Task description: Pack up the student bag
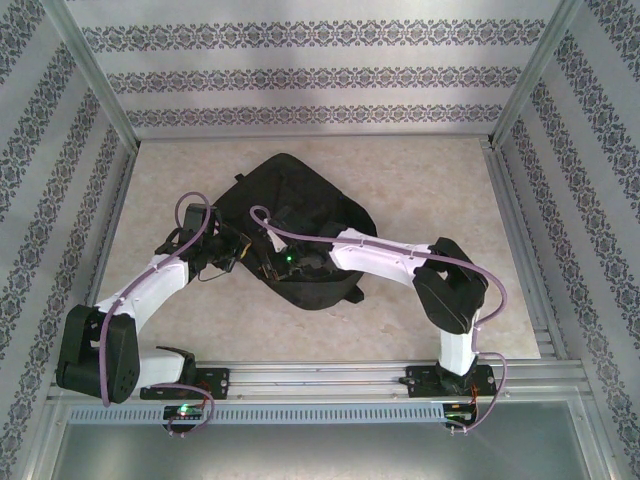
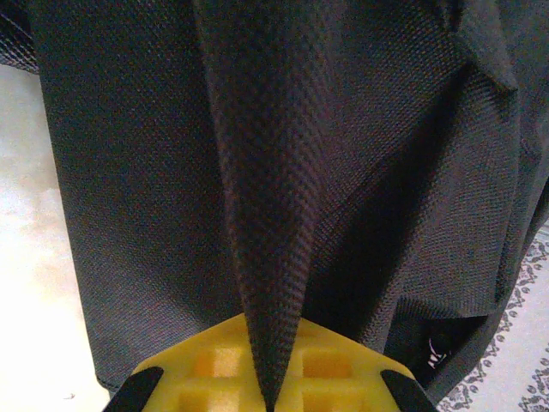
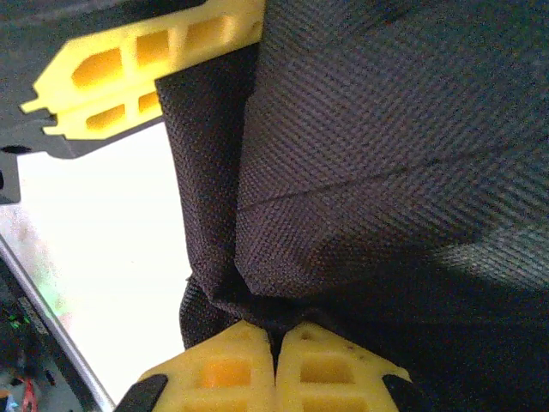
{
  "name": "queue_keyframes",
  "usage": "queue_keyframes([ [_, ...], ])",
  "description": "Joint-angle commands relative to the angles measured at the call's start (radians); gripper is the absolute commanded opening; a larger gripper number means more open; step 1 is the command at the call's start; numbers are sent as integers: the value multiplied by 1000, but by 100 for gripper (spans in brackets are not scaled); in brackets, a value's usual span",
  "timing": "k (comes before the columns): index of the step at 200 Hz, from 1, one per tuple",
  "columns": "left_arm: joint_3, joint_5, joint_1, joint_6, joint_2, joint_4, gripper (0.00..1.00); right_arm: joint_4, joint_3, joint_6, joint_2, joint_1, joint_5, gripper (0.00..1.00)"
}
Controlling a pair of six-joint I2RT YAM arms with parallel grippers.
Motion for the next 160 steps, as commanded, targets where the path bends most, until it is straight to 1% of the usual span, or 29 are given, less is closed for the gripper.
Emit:
queue_keyframes([
  [1,-4,65,-9,-17,-11,79,0,88,-44,-2,-48,-5,-33,0],
  [58,-1,43,7,13,-7,64,0,107,-166,-17,-167,-17,-52,0],
  [110,-13,49,17,18,-7,66,0,109,-228,-33,-219,-22,-89,0],
  [140,-24,71,17,12,1,87,0,120,-220,-2,-228,-51,-83,0],
  [160,-35,95,14,-2,4,111,0,101,-163,9,-205,-65,-37,0],
])
